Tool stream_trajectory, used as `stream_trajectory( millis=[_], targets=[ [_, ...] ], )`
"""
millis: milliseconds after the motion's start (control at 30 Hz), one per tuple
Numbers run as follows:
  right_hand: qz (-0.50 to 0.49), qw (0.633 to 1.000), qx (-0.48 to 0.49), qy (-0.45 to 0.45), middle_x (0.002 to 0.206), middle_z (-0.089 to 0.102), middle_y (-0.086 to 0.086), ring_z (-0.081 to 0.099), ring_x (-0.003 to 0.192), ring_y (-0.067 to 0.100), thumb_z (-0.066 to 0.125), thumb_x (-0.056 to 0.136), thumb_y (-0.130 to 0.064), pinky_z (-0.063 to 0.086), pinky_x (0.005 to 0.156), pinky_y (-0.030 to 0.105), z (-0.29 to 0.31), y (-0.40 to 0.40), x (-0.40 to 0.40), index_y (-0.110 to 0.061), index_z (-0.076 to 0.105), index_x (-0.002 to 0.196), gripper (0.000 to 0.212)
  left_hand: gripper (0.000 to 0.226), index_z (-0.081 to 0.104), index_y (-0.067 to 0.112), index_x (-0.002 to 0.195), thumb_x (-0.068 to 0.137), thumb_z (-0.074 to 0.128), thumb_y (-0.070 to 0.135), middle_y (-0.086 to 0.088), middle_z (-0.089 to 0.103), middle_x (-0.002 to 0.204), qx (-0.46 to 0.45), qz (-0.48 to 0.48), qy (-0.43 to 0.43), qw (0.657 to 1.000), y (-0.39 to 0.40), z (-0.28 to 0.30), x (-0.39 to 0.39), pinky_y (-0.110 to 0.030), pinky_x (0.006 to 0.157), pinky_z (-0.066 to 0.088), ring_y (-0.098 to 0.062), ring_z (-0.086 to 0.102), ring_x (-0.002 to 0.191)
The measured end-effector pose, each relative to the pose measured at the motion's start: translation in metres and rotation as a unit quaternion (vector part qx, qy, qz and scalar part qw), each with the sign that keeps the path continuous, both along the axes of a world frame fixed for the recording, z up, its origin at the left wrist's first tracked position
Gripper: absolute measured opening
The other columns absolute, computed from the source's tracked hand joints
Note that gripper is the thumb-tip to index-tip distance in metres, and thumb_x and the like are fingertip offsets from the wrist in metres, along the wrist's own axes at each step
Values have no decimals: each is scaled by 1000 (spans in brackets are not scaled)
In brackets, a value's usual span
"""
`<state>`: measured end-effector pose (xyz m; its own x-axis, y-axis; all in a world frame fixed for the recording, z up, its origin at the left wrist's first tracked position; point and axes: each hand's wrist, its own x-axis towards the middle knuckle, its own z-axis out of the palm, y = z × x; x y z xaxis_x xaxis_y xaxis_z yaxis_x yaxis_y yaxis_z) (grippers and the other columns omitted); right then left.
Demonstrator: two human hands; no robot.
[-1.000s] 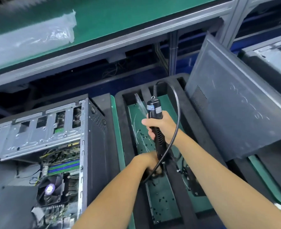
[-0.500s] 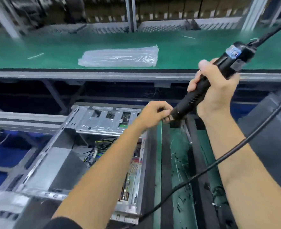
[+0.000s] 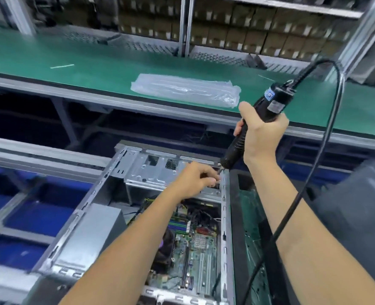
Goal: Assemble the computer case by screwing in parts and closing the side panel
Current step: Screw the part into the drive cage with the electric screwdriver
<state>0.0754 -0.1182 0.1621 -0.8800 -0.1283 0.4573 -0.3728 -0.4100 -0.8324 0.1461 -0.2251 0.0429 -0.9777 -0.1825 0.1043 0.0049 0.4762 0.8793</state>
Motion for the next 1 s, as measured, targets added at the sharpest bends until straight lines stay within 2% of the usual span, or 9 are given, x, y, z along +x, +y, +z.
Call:
stream_trajectory(
  millis=[100, 200, 267, 400, 533, 600, 700, 833, 1000],
  targets=[
    [-14, 1000, 8, -5, 46, 50, -6, 45, 36, 19, 74, 75, -15, 39, 47, 29, -7, -6, -2, -26, 53, 62, 27, 9, 74, 11, 92, 85, 68, 9, 5, 68, 81, 9, 11, 4, 1000, -6, -8, -4, -23, 72, 52, -9, 63, 76],
    [-34, 999, 17, -20, 48, 50, -5, 46, 37, 19, 73, 76, -10, 40, 48, 30, -14, -9, -4, -18, 47, 67, 28, 7, 73, 15, 89, 82, 72, 13, 14, 63, 73, 25, 8, 8, 1000, -8, -14, -9, -8, 60, 42, 8, 55, 62],
    [-38, 999, 21, -26, 49, 50, -4, 47, 38, 19, 72, 76, -10, 41, 47, 30, -16, -10, -5, -17, 46, 68, 28, 7, 71, 18, 85, 81, 72, 12, 14, 61, 71, 34, -2, 8, 999, -9, -16, -11, -5, 57, 39, 10, 53, 58],
    [-38, 998, 23, -34, 52, 49, -2, 47, 38, 18, 72, 75, -10, 41, 47, 30, -18, -9, -9, -14, 45, 71, 28, 30, 66, 32, 74, 82, 68, 4, 18, 62, 68, 53, -29, 26, 998, -13, -20, -13, -10, 62, 43, 7, 55, 63],
    [-39, 998, 37, -32, 51, 49, -1, 46, 38, 19, 71, 75, -10, 40, 47, 29, -22, -8, -12, -13, 45, 69, 27, 33, 67, 33, 88, 83, 67, 0, 19, 64, 74, 70, -44, 29, 996, -12, -25, -15, -9, 68, 43, 9, 57, 70],
    [-43, 998, 37, -37, 51, 50, -2, 46, 38, 19, 71, 75, -11, 40, 47, 28, -24, -7, -13, -13, 47, 69, 26, 36, 66, 37, 87, 81, 70, 3, 19, 62, 73, 67, -47, 34, 996, -11, -27, -17, -10, 70, 43, 9, 56, 69],
    [-46, 997, 32, -48, 51, 52, -3, 48, 39, 17, 72, 76, -11, 41, 47, 28, -27, -9, -15, -14, 50, 70, 23, 23, 68, 30, 81, 78, 74, 8, 16, 60, 70, 64, -26, 40, 997, -9, -30, -21, -10, 66, 41, 6, 53, 64],
    [-42, 997, 42, -39, 51, 51, -3, 47, 38, 18, 72, 74, -13, 40, 46, 28, -30, -11, -15, -13, 48, 70, 24, 8, 66, 12, 76, 80, 72, 16, 9, 59, 69, 26, -2, 59, 998, -1, -32, -24, -22, 66, 45, -5, 53, 65],
    [-42, 998, 42, -38, 52, 51, -2, 47, 39, 18, 73, 73, -15, 41, 46, 28, -32, -8, -17, -12, 48, 72, 25, 9, 68, 17, 75, 83, 70, 14, 10, 67, 80, 27, -14, 48, 998, -2, -35, -22, -15, 68, 49, -1, 62, 74]
  ],
)
